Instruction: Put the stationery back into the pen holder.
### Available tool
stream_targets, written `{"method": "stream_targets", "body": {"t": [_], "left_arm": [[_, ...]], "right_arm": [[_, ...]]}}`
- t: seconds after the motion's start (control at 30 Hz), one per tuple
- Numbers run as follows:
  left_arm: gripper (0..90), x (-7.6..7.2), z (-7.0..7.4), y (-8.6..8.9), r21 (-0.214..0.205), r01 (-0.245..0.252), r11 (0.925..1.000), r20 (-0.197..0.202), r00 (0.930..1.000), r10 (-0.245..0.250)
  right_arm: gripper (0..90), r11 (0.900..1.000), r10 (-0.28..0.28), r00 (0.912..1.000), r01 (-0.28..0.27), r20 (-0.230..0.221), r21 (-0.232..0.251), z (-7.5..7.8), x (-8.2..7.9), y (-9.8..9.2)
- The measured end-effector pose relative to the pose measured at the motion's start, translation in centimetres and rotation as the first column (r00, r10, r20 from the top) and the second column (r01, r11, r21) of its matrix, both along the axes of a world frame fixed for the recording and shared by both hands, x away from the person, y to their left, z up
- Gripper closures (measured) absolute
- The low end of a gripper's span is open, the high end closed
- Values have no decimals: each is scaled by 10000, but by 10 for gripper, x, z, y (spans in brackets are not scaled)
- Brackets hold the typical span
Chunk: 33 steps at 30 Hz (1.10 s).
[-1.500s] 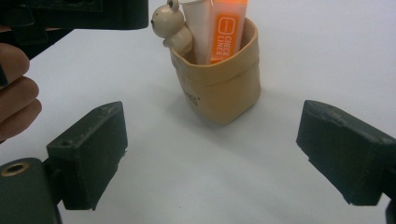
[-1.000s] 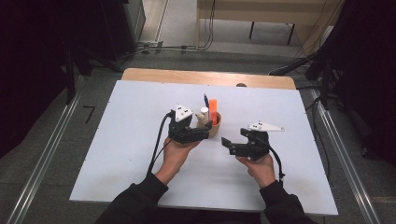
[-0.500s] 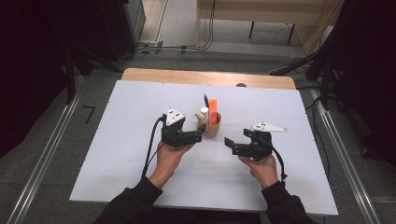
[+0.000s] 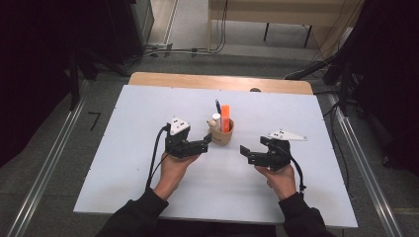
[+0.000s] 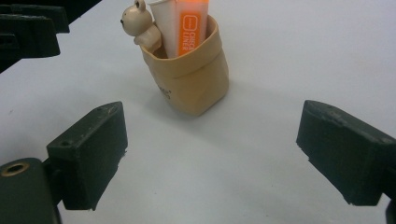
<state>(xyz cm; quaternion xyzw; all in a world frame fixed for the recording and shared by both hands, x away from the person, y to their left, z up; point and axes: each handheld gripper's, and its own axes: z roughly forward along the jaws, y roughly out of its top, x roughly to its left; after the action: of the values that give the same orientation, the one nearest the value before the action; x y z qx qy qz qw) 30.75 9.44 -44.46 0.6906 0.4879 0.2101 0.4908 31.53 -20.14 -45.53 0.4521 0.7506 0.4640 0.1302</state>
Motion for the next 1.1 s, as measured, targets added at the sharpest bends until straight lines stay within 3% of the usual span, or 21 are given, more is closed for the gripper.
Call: {"method": "stream_targets", "body": {"t": [0.63,1.1], "left_arm": [[159,-12,-3,22,46,-212,9998,-39,9998,213],[142,-19,-10,33,136,-364,9992,-299,9989,368]], "right_arm": [[71,9999,-146,9999,146,6,-3,0,-3,-7],[71,9996,-265,9996,265,46,-26,-1,-4,-12]]}}
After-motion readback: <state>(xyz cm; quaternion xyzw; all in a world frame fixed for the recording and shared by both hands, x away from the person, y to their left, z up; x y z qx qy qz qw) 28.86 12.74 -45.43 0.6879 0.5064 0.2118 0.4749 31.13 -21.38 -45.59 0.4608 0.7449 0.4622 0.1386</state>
